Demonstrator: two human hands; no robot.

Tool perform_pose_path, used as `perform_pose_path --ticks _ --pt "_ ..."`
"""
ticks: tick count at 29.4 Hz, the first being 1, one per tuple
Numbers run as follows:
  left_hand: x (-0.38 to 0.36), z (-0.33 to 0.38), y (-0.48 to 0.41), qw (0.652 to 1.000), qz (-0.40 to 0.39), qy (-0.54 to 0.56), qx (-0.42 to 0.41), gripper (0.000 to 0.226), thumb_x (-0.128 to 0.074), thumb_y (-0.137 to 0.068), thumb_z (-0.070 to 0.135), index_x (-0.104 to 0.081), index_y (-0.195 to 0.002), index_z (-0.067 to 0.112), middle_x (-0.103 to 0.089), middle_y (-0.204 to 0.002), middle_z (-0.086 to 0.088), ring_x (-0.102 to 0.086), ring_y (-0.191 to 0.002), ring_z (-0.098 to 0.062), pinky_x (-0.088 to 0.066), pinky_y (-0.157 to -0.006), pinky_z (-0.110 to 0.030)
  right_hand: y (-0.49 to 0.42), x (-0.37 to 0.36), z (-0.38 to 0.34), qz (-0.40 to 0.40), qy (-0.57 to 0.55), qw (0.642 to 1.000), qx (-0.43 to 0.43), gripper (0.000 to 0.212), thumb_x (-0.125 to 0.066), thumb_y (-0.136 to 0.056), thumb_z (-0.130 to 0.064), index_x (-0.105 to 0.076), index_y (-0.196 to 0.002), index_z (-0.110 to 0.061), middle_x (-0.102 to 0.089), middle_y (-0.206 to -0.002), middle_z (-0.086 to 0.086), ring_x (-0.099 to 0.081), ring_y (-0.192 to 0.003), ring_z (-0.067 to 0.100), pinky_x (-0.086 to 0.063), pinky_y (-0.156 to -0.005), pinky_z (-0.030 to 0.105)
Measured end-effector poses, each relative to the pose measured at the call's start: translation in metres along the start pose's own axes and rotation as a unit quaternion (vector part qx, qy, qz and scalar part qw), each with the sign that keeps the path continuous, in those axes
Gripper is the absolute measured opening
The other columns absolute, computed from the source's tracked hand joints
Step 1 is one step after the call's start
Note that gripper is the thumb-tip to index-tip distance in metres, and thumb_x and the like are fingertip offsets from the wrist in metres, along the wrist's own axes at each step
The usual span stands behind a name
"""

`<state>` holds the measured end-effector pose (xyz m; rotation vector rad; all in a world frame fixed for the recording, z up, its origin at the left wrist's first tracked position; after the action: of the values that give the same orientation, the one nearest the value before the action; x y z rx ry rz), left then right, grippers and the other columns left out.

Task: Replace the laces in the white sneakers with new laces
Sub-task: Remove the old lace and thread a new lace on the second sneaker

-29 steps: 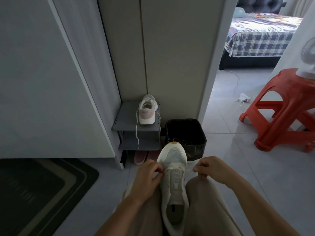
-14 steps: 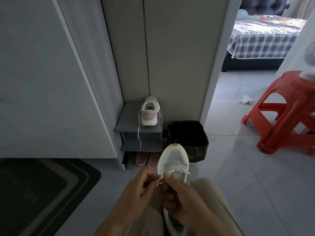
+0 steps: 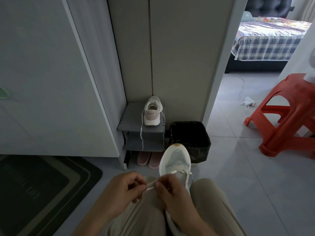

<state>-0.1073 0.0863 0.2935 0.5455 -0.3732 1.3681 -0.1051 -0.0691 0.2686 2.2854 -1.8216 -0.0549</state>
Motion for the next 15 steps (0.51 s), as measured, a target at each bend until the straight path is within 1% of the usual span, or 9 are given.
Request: perform_pose_path --ticks 1,2,3,4,5,7,9,13,15 --pt "0.001 0.006 0.001 1.0 -0.003 0.001 -0.018 0.007 -0.063 -0.085 0.011 -0.063 -0.081 0.017 -0.068 -0.068 0.004 -0.062 -0.058 -0.006 -0.05 -0.059 -0.016 -0.002 0.002 -0.002 0.012 0.072 0.996 0.054 0.005 -0.054 -0.092 -0.02 -0.057 -0.095 -0.022 -0.058 -0.065 -0.008 -0.053 -0.057 0.002 -0.044 -0.054 0.017" --pt "0.001 0.012 0.002 0.999 -0.012 -0.001 -0.036 0.006 -0.063 -0.085 0.013 -0.062 -0.083 0.019 -0.067 -0.071 0.006 -0.062 -0.061 -0.006 -0.05 -0.06 -0.016 -0.003 0.003 -0.003 -0.001 0.14 0.985 0.096 0.011 -0.053 -0.093 -0.024 -0.058 -0.102 -0.026 -0.061 -0.072 -0.008 -0.056 -0.066 0.002 -0.046 -0.062 0.019" --pt "0.002 0.017 0.003 0.998 -0.018 -0.007 -0.052 0.007 -0.063 -0.085 0.014 -0.061 -0.085 0.02 -0.067 -0.073 0.008 -0.063 -0.063 -0.006 -0.049 -0.061 -0.015 -0.006 0.003 -0.005 -0.029 0.193 0.973 0.12 0.015 -0.05 -0.094 -0.026 -0.06 -0.105 -0.027 -0.063 -0.076 -0.009 -0.057 -0.07 0.003 -0.046 -0.068 0.019" --pt "0.004 0.021 0.004 0.998 -0.019 -0.016 -0.057 0.008 -0.063 -0.085 0.015 -0.06 -0.086 0.022 -0.067 -0.075 0.011 -0.063 -0.065 -0.006 -0.049 -0.062 -0.014 -0.008 0.005 -0.007 -0.058 0.216 0.968 0.118 0.016 -0.049 -0.095 -0.026 -0.064 -0.101 -0.026 -0.062 -0.074 -0.013 -0.056 -0.07 0.001 -0.044 -0.068 0.017" --pt "0.008 0.022 0.005 0.998 -0.019 -0.028 -0.053 0.009 -0.064 -0.085 0.016 -0.06 -0.086 0.023 -0.066 -0.077 0.013 -0.063 -0.066 -0.005 -0.049 -0.063 -0.013 -0.012 0.009 -0.01 -0.081 0.21 0.969 0.104 0.016 -0.05 -0.095 -0.024 -0.065 -0.092 -0.027 -0.061 -0.067 -0.018 -0.054 -0.066 -0.002 -0.041 -0.065 0.014" --pt "0.02 0.018 0.005 0.997 -0.022 -0.062 -0.029 0.008 -0.063 -0.085 0.017 -0.061 -0.086 0.025 -0.065 -0.078 0.019 -0.063 -0.068 -0.002 -0.048 -0.063 -0.011 -0.018 0.026 -0.017 -0.09 0.188 0.976 0.068 0.021 -0.052 -0.093 -0.019 -0.062 -0.077 -0.03 -0.056 -0.053 -0.022 -0.049 -0.053 -0.005 -0.037 -0.057 0.01" --pt "0.037 0.009 0.008 0.995 -0.029 -0.098 0.004 0.006 -0.063 -0.085 0.02 -0.063 -0.083 0.026 -0.065 -0.078 0.023 -0.063 -0.069 0.0 -0.049 -0.063 -0.011 -0.023 0.051 -0.025 -0.077 0.186 0.978 0.049 0.021 -0.053 -0.092 -0.017 -0.061 -0.073 -0.025 -0.054 -0.049 -0.018 -0.046 -0.048 -0.003 -0.036 -0.053 0.008" --pt "0.072 -0.009 0.016 0.991 -0.033 -0.116 0.059 0.006 -0.063 -0.084 0.019 -0.068 -0.083 0.023 -0.068 -0.072 0.002 -0.063 -0.068 -0.003 -0.05 -0.063 -0.015 -0.03 0.102 -0.02 -0.056 0.223 0.973 0.018 0.021 -0.051 -0.093 -0.017 -0.063 -0.076 -0.019 -0.054 -0.048 -0.018 -0.045 -0.045 -0.004 -0.034 -0.049 0.008" --pt "0.082 -0.013 0.019 0.99 -0.044 -0.114 0.075 0.008 -0.063 -0.084 0.017 -0.069 -0.081 0.02 -0.068 -0.07 0.0 -0.063 -0.066 -0.005 -0.049 -0.061 -0.017 -0.034 0.121 -0.008 -0.017 0.23 0.973 -0.007 0.023 -0.051 -0.092 -0.017 -0.065 -0.074 -0.019 -0.05 -0.048 -0.012 -0.04 -0.043 -0.001 -0.033 -0.049 0.013"
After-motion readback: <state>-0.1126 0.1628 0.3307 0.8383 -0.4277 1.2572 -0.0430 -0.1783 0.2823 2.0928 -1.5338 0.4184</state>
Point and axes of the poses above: each hand's wrist, its own y-axis away from the middle knuckle, its own x-axis out of the back of the hand, z = x × y, the point moved 2 cm from there along -y, towards the middle knuckle
